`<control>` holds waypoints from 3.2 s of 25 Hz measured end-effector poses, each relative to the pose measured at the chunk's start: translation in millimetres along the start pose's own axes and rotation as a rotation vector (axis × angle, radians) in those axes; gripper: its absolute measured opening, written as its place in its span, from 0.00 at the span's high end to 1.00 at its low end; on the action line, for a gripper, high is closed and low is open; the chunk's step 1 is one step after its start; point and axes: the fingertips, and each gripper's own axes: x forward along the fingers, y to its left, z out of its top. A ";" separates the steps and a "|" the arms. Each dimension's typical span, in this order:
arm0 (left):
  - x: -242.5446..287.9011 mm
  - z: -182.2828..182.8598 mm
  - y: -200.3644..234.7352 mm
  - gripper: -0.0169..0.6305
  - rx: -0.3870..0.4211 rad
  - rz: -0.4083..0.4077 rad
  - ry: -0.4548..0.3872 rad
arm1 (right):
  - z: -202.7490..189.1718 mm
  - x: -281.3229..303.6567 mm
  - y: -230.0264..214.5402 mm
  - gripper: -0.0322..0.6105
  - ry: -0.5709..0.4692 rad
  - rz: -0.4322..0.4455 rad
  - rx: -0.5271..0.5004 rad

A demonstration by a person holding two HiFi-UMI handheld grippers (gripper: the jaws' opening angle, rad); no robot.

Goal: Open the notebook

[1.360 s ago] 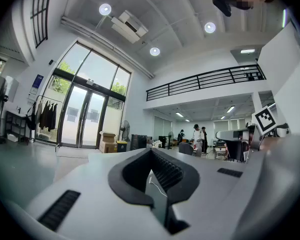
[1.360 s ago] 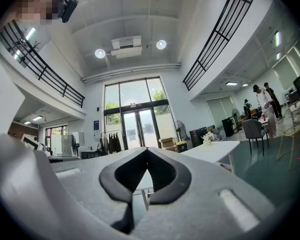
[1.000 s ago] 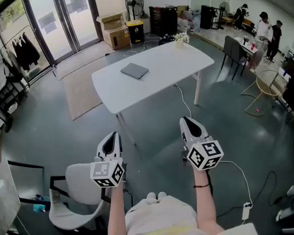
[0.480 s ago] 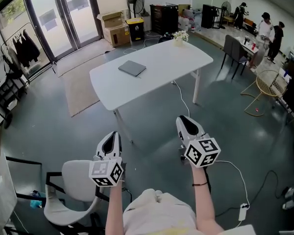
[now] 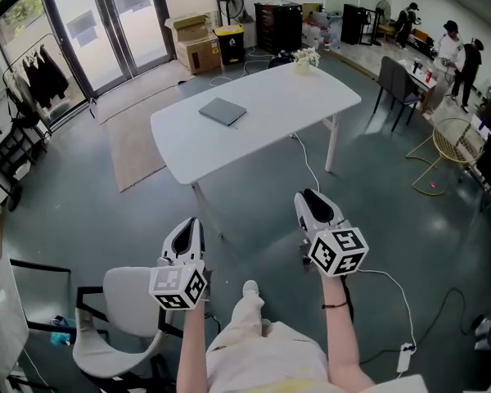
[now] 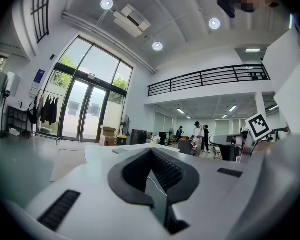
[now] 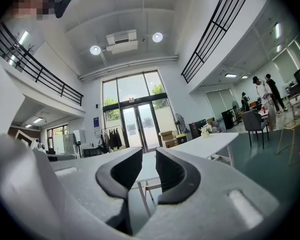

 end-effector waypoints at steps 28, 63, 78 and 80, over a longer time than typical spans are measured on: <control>227.7 9.9 107.5 0.97 -0.058 -0.044 0.022 | -1.8 228.3 -83.6 0.72 0.031 -0.049 0.006; 411.3 -20.1 197.8 0.97 -0.216 0.092 0.119 | -25.3 467.7 -160.6 0.72 0.214 0.099 0.109; 505.8 -47.3 216.1 0.97 -0.372 0.199 0.176 | -52.8 574.4 -212.5 0.72 0.393 0.225 0.123; 512.0 -52.8 218.6 0.97 -0.390 0.219 0.181 | -59.3 585.1 -216.3 0.72 0.420 0.244 0.123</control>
